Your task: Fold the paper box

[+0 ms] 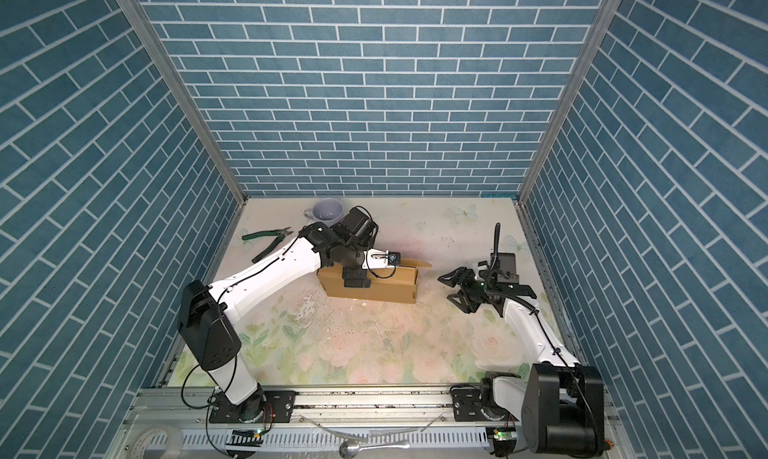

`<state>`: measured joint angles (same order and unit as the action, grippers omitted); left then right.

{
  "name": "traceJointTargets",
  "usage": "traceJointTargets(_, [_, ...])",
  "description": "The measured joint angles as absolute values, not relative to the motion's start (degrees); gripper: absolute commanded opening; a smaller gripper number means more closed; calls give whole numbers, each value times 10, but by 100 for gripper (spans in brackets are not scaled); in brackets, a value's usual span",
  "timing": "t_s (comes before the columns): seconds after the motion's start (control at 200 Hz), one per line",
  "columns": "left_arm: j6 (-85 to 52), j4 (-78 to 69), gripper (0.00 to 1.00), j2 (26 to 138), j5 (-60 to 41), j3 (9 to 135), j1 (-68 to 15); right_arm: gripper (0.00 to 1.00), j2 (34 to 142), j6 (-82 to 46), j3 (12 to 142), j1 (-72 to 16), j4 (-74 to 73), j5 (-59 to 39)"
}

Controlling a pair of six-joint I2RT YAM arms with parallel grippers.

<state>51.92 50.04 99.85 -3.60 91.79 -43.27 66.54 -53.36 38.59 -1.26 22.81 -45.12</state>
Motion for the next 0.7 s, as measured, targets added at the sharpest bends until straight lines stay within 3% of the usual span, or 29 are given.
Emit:
traceJointTargets(0.415, [502, 472, 97, 923, -72, 891, -433, 67, 673, -403, 471, -39, 306, -371])
traceJointTargets(0.7, [499, 451, 95, 948, -71, 860, -434, 67, 672, -359, 509, -58, 339, -322])
